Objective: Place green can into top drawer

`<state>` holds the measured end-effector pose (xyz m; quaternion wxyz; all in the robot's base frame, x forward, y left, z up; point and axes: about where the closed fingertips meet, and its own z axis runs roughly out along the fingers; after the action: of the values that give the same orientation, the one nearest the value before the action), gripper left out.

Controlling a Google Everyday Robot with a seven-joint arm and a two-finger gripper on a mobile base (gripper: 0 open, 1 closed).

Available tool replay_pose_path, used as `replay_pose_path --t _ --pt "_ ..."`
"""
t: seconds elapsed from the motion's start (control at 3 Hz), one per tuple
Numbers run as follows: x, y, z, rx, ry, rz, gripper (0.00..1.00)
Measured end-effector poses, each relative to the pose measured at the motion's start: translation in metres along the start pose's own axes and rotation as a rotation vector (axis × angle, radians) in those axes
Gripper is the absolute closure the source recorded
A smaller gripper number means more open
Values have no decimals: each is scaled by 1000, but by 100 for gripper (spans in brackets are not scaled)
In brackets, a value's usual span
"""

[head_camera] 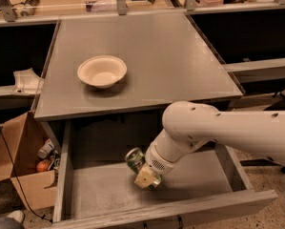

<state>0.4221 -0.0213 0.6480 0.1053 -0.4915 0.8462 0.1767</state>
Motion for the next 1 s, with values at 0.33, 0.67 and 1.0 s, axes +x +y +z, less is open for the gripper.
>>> replay_pose_path --t 0.33,0.67,1.0 --pt "5 5 -1 -29 29 -23 100" --pt "5 6 2 -34 43 -27 100" --pt "12 8 14 -63 154 -23 100"
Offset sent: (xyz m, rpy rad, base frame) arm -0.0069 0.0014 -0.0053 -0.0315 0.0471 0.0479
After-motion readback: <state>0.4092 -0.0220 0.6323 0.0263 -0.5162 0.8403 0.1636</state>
